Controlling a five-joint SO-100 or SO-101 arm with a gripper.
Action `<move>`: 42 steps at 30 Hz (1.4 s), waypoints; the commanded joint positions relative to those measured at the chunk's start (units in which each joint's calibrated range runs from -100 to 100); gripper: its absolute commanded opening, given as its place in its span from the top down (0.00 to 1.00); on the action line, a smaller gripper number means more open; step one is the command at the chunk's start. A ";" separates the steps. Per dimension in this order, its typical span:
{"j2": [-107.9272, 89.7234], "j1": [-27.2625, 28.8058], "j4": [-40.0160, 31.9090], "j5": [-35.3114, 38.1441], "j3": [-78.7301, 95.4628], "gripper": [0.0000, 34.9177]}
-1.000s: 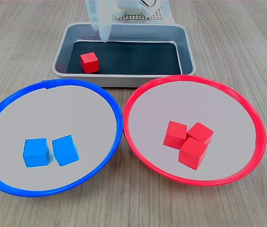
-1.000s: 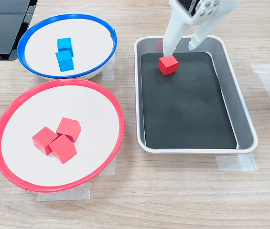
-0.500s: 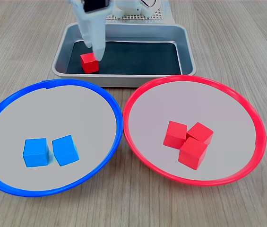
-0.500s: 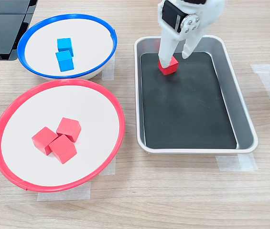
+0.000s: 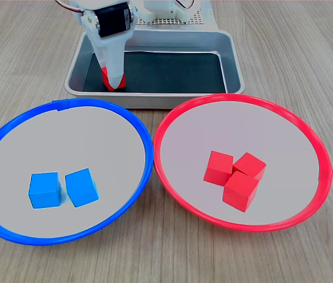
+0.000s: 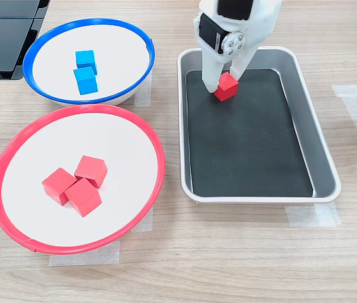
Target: Resolve any anomalies and move all blocks to matching dishes
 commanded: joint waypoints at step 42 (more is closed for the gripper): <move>-43.20 -26.48 -32.40 -23.74 24.18 1.00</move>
